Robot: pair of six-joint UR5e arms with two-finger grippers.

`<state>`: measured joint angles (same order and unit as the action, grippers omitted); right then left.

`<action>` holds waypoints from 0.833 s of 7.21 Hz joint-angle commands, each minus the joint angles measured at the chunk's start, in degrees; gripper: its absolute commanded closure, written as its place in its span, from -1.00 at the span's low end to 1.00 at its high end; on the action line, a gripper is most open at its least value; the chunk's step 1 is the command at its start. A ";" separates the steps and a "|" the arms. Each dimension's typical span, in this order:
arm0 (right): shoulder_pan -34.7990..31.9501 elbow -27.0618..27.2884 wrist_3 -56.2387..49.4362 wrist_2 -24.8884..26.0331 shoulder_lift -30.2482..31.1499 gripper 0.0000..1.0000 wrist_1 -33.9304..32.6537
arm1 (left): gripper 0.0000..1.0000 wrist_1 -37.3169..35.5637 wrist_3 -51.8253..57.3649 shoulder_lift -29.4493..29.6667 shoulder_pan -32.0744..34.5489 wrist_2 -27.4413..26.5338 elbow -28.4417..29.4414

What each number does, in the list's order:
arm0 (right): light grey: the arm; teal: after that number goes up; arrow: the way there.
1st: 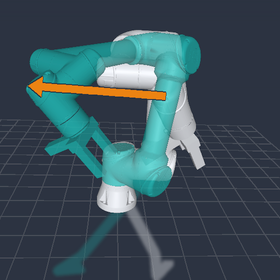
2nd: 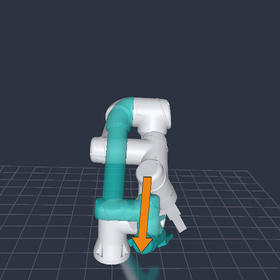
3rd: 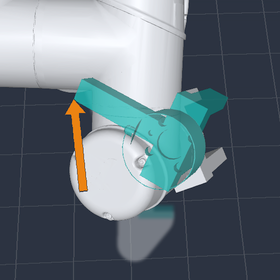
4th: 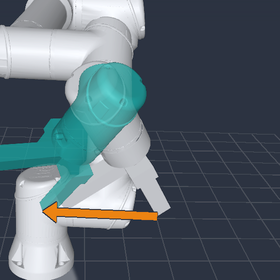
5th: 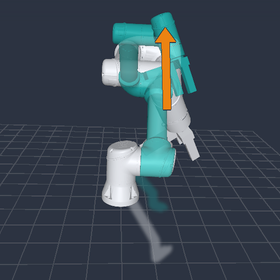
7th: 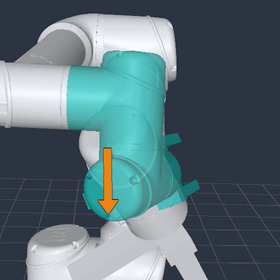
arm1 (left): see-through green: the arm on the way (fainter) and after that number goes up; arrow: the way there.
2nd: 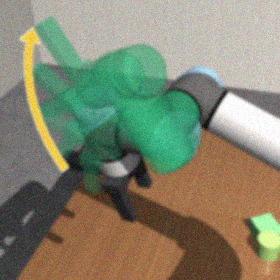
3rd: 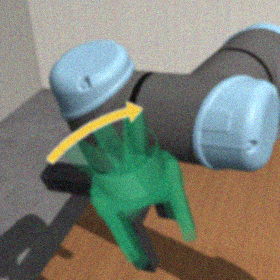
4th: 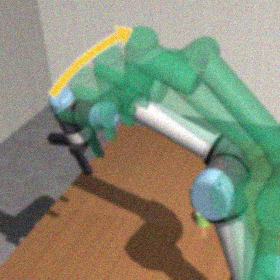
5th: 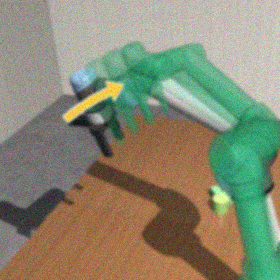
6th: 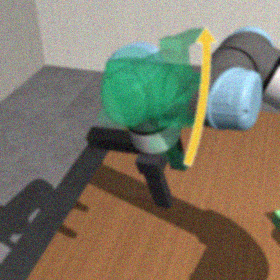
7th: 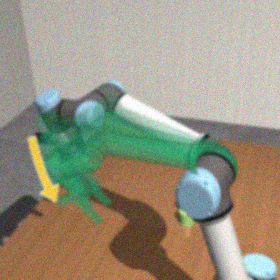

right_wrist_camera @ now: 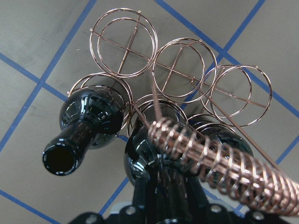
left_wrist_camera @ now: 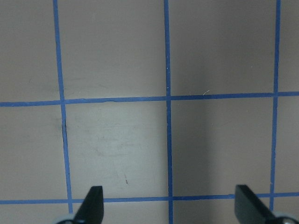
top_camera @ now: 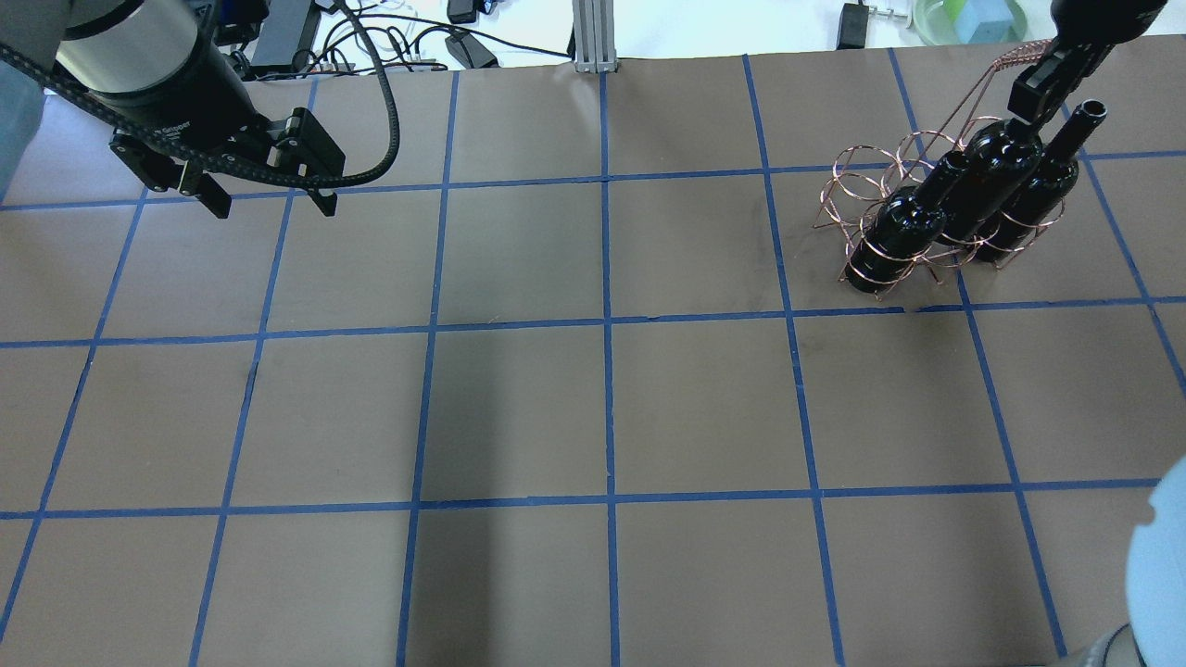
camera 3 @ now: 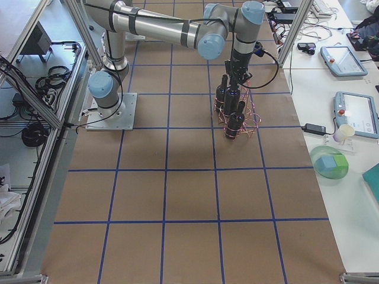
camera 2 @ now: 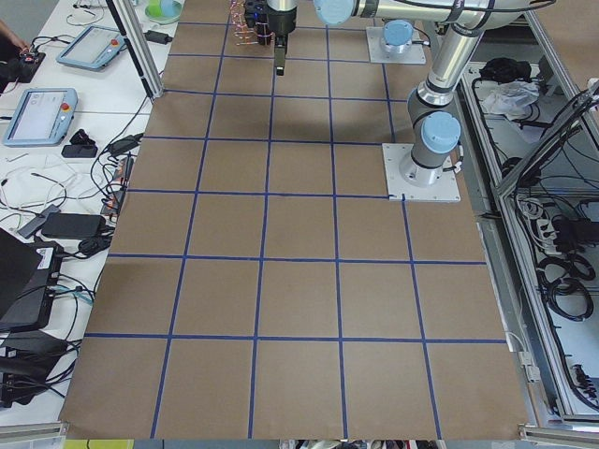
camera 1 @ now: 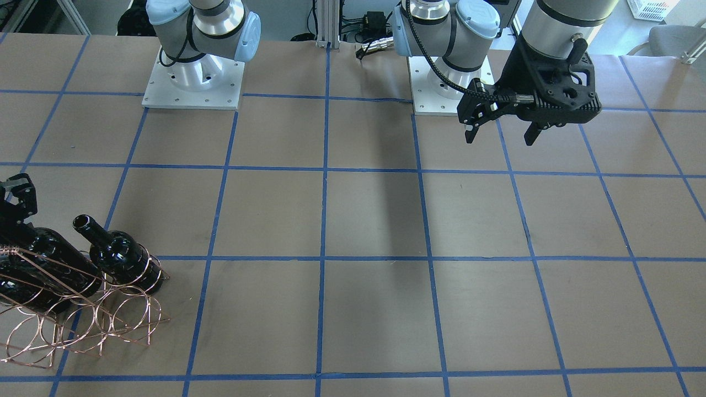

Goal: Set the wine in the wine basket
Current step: 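Lower the bottle into the basket beside the other bottles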

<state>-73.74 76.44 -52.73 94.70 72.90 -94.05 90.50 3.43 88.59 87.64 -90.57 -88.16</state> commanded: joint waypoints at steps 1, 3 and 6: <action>0.00 0.03 0.00 -0.13 -1.35 1.00 -0.08 | -1.00 0.02 0.00 0.00 -0.02 -0.05 0.00; 0.00 0.11 0.00 0.39 -1.97 1.00 -0.08 | -1.00 0.02 0.00 0.00 -0.02 -0.05 0.00; 0.00 0.38 -0.79 0.48 -2.85 1.00 -0.25 | -1.00 0.02 0.00 0.00 -0.02 -0.05 -0.09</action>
<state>-73.74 76.77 -52.99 95.15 70.56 -94.21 90.52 3.43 88.60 87.63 -90.61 -88.18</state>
